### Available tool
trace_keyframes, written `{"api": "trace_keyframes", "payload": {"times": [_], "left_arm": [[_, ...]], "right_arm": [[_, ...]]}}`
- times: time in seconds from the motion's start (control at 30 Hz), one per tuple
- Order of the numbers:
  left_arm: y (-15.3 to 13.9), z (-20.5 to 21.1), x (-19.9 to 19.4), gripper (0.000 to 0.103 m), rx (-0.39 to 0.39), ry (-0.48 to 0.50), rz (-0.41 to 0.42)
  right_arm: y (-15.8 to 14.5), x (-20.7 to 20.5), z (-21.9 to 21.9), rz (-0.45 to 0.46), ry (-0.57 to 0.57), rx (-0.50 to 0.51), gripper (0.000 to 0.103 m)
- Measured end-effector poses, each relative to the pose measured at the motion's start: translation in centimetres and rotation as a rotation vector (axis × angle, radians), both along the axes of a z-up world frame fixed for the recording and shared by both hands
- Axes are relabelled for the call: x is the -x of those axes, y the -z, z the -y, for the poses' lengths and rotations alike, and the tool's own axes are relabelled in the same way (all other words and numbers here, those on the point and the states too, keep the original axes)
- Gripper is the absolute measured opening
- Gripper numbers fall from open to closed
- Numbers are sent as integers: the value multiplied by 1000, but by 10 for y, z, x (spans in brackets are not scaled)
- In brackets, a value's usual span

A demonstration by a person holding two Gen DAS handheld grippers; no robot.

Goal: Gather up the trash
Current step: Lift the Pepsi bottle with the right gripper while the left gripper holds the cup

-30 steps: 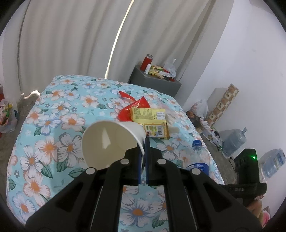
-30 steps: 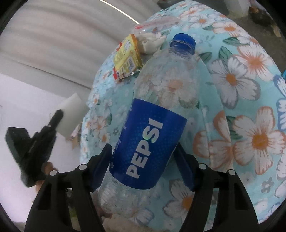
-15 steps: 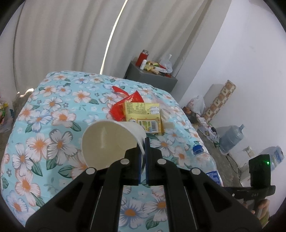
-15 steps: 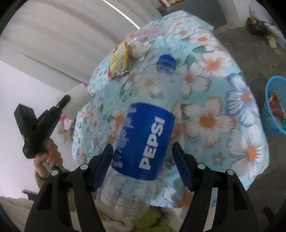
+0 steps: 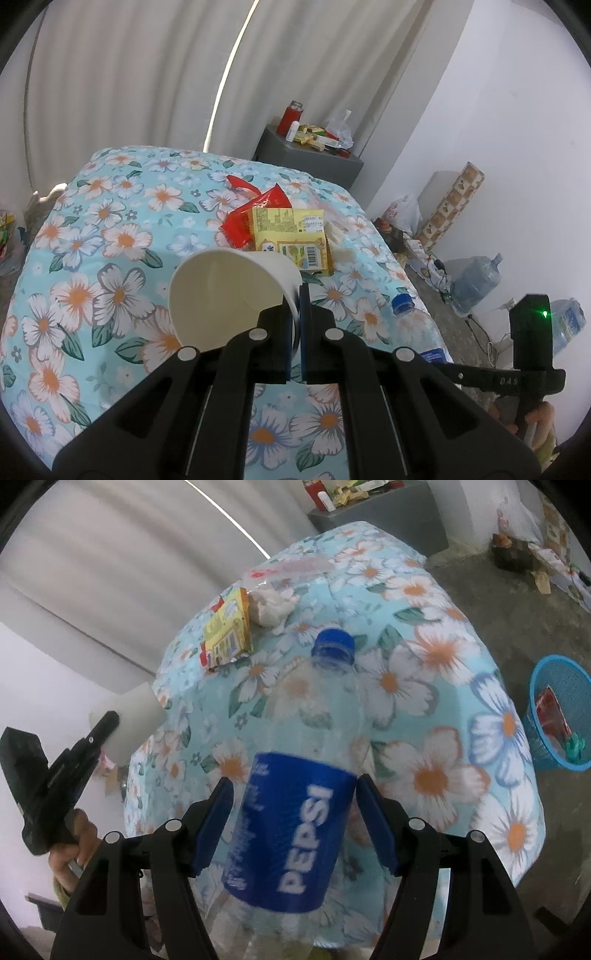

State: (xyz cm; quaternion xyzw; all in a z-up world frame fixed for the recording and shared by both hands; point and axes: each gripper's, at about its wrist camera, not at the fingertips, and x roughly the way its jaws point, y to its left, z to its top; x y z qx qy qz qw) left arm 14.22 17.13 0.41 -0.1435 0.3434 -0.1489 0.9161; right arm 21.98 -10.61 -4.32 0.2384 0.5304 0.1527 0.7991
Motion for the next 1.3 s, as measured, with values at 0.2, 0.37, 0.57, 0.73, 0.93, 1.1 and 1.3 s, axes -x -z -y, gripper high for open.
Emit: {"api": "trace_keyframes", "payload": {"times": [0.2,0.37,0.57,0.73,0.93,1.1,1.3], "left_arm": [[1,-2,0,1,2,-1,-5],[6,-4,2,1,2,-2,-11],[11,1,3,1,-3,19,-19],[19,14,8,1,-19,55,-38],[33,47,17,1,-113,142,-73],[48,74,20,1,-220,183,-95],[49,93,21,1,-319,213,-60]], "right_arm": [[7,-17,-9,-21,20,16,67],[11,-21,-10,-24,43,-2,67],[16,-22,-10,-33,54,-35,67],[18,-16,0,-39,44,-103,65],[18,-4,17,-45,35,-139,64],[16,-1,21,-34,45,-117,65],[17,3,23,-51,74,-141,67]]}}
